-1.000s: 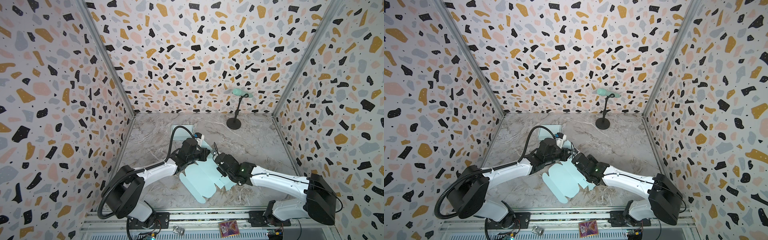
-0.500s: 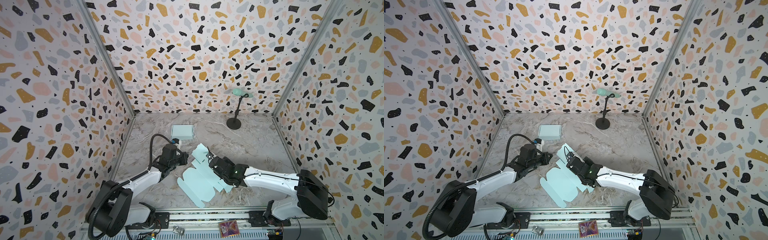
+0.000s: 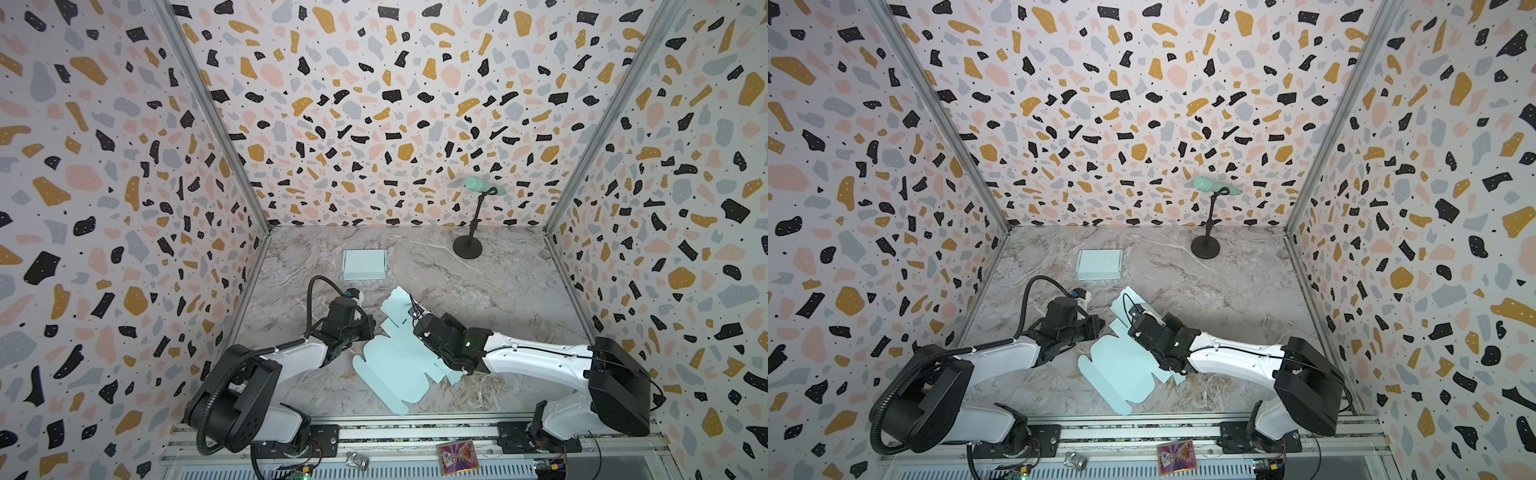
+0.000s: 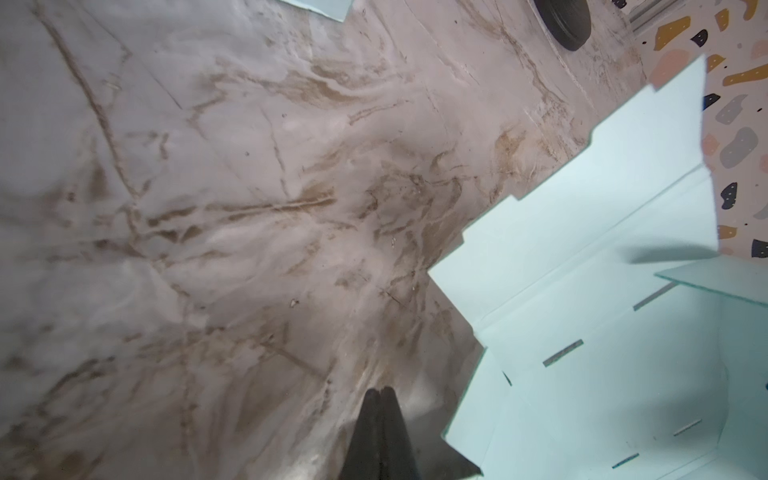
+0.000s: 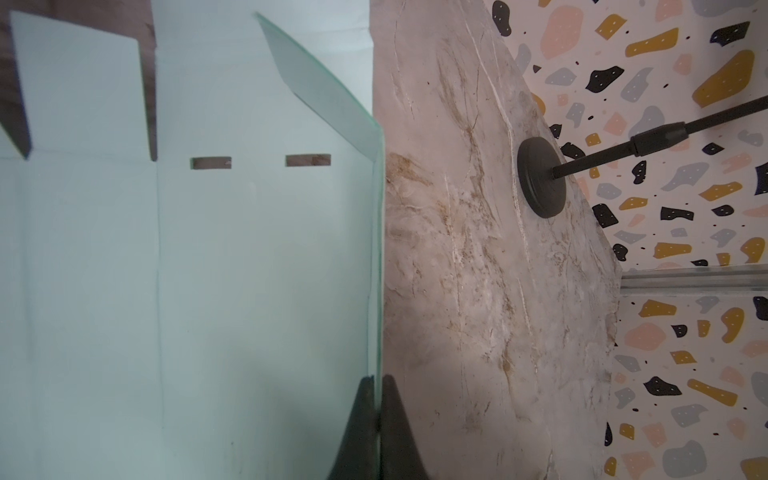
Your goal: Fold the paper box
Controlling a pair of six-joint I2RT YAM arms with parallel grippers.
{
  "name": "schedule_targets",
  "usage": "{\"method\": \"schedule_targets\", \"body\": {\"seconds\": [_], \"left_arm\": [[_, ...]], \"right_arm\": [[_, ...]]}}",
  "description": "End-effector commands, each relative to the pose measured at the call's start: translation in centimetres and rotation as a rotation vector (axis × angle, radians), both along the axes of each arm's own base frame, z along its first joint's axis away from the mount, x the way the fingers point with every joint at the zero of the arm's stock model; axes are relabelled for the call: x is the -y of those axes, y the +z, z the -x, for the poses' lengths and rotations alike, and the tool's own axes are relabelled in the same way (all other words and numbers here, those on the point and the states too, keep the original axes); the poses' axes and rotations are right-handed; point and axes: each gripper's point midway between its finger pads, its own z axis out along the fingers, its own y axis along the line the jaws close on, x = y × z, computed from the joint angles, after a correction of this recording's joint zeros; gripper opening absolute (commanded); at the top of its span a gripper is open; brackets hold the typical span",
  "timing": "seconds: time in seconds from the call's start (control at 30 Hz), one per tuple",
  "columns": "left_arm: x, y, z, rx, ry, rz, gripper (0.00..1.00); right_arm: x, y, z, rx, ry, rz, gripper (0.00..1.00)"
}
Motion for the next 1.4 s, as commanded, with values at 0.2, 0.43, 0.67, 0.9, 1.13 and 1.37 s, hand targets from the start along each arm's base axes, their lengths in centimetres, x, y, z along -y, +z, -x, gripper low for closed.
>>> {"method": "schedule_targets", "body": {"seconds": [0.2,0.43,0.67,0.9,1.13,1.37], "left_arm": [[3.4,1.4,1.0,0.053,-0.08,0.08,0.03],[4.4,2.1,2.3,0.053,-0.119,0.112,0.03],[5.0,2.5,3.7,0.054,-0.159,0.139,0.03],[3.7,1.6,4.2,0.051,-0.158,0.101,0.03],[0.9,5.4,1.8,0.145,-0.101,0.13,0.06],[-4.1,7.9,-1.7,0.213,0.087,0.144,0.07]], "right_arm": [[-0.6,1.2,-0.2,0.026,0.002,-0.004,0.0],[-0.8,1.2,0.0,0.034,0.019,-0.003,0.0],[-1.2,1.7,-0.1,0.073,0.025,0.011,0.0],[-1.6,2.3,-0.2,0.14,0.076,0.064,0.0],[-2.3,2.7,0.1,0.234,0.175,0.124,0.0],[-3.5,3.1,0.7,0.303,0.267,0.196,0.0]]}}
